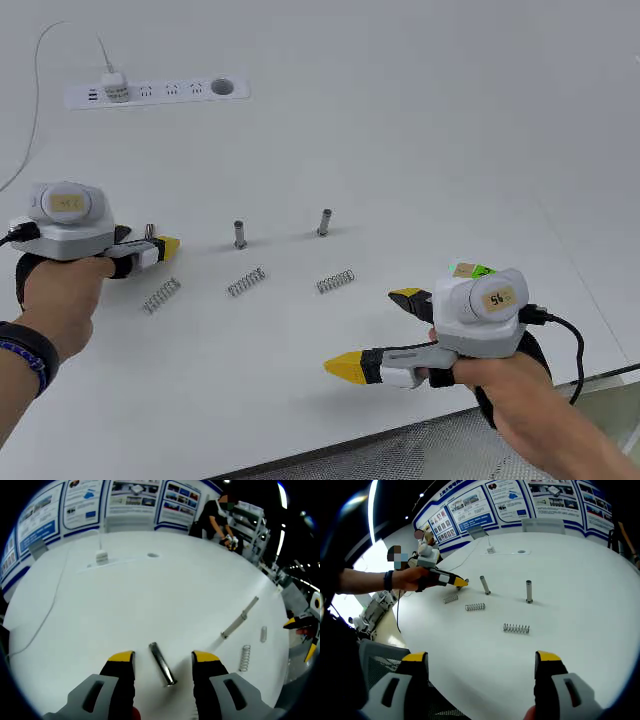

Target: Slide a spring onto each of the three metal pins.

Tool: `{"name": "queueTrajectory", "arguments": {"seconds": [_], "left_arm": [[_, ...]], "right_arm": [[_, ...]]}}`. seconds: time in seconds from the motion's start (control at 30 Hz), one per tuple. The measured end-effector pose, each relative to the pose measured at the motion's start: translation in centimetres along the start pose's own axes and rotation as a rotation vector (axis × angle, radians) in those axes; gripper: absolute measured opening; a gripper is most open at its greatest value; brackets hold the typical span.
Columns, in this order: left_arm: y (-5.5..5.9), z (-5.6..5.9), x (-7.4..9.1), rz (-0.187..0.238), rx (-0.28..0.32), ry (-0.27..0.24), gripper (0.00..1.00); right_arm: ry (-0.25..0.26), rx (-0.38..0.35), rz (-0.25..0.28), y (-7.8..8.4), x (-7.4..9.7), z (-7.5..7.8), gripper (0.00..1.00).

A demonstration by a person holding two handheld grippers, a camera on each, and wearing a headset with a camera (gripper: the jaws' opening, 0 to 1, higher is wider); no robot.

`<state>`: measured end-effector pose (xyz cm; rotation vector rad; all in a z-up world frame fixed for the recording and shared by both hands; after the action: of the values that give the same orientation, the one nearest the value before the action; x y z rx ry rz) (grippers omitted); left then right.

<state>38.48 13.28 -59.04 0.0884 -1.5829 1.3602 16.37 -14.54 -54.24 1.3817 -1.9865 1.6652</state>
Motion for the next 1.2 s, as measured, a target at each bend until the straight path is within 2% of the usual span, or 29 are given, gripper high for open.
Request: {"name": "queueTrajectory", "arguments": {"seconds": [0.23, 0.6, 0.8, 0.97, 1.07, 1.2], "left_arm": [[-0.15, 0.42, -0.09, -0.006, 0.002, 0.001, 0.42], [-0.24, 0.45, -0.15, -0.059, 0.013, -0.065, 0.28], [-0.45, 0.16, -0.37, -0.074, 0.021, -0.097, 0.2], [-0.55, 0.07, -0.38, -0.103, 0.044, -0.134, 0.13], [-0.55, 0.43, -0.46, -0.115, 0.027, -0.147, 0.13], [-0.65, 0.38, -0.82, -0.132, -0.016, -0.19, 0.12]], "right_arm": [[-0.012, -0.007, 0.004, -0.07, -0.05, -0.15, 0.88], [-0.017, -0.015, 0.005, -0.03, -0.14, -0.24, 0.88], [-0.019, -0.017, 0.003, 0.09, -0.24, -0.3, 0.88], [-0.02, -0.024, 0.006, 0.13, -0.27, -0.39, 0.88], [-0.021, -0.022, 0.002, 0.21, -0.33, -0.36, 0.88], [-0.029, -0.018, -0.001, 0.12, -0.39, -0.37, 0.88]]}}
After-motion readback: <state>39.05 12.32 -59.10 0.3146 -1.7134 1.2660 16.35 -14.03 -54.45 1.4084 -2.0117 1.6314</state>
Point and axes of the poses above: the centre of the closed fingertips' face, and the gripper's own axes: x roughly backward along the fingers, z roughly to its right, y roughly out of its underside, the point moved 8 cm from there along x, roughly backward along the fingers, and after that the axes turned 3 degrees about -x, right-handed, at the moved point
